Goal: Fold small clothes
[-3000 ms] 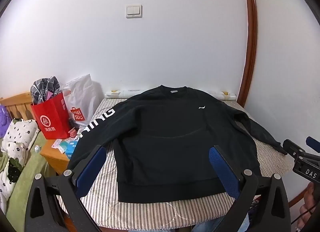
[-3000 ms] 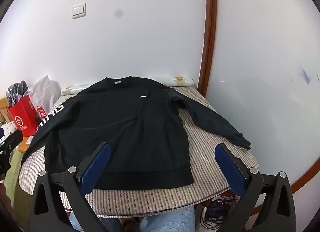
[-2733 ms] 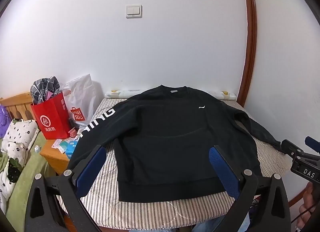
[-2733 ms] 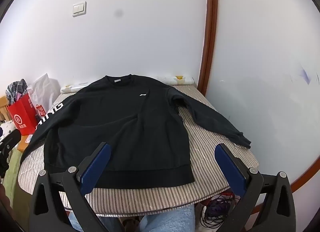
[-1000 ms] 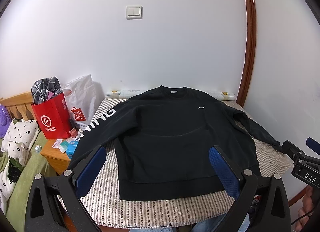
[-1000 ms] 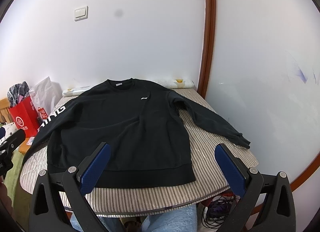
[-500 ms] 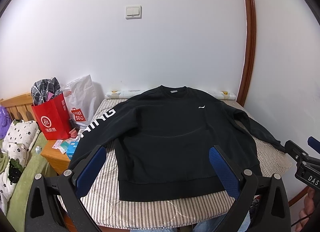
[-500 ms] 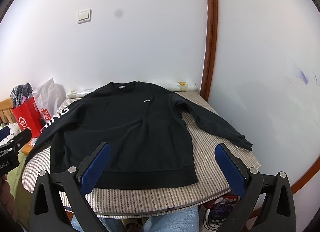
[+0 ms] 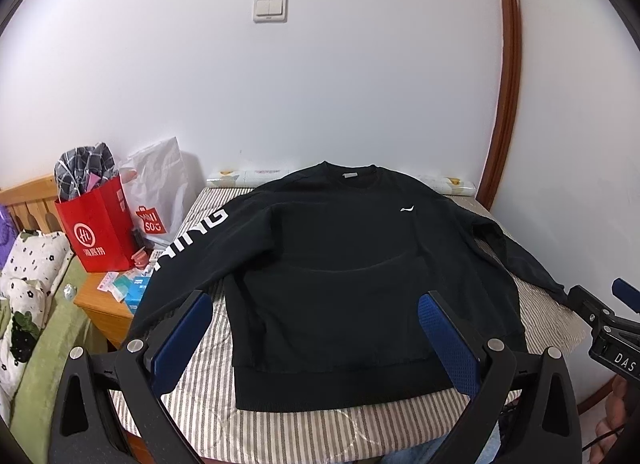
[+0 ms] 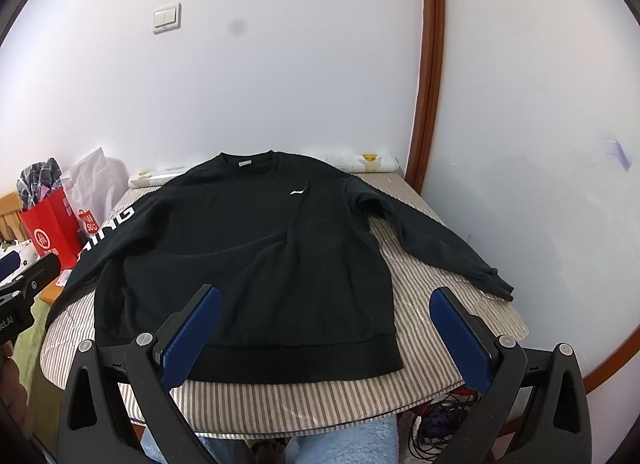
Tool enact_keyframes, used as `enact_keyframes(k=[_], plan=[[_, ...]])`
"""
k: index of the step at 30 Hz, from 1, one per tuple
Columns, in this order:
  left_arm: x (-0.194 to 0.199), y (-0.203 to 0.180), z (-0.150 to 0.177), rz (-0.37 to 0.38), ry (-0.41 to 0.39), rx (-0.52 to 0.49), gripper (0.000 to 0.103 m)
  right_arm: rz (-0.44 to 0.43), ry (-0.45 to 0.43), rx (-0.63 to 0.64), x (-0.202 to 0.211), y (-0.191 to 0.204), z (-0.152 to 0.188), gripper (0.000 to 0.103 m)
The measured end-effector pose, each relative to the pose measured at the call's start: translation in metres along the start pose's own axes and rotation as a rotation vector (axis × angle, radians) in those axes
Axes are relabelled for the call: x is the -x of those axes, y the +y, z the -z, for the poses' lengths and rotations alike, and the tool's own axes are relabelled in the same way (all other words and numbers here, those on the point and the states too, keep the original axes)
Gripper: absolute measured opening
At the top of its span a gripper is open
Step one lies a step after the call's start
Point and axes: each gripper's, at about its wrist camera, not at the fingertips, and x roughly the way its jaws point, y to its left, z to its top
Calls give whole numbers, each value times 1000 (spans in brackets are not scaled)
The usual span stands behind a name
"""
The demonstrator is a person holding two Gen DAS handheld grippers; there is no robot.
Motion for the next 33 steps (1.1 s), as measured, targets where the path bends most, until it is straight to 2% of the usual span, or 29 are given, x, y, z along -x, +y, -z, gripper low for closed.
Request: enact_keyframes(k=[9,15,18,22,26,30,33], plan=[[-33,22,-7,7,33,36,103,5,40,18,-36,12,-14,103],[-83,53,5,14,128,102,103,-10,103,50,-80,21,-13,103],[-109,75,19,31,171,181,102,-14,148,65,-108,27,-11,101],[-134,114,40,69,185,322,101,-37,194,70,-139,35,-7,99],[-150,146,56,100,165,432,100,-42,223,75,-162,44,3,99],[-165,177,71,166,118,564,100,-49,258,63,-181,49,14,99],[-177,196,78,173,102,641,100,-29,277,80,-190,51,19,99]])
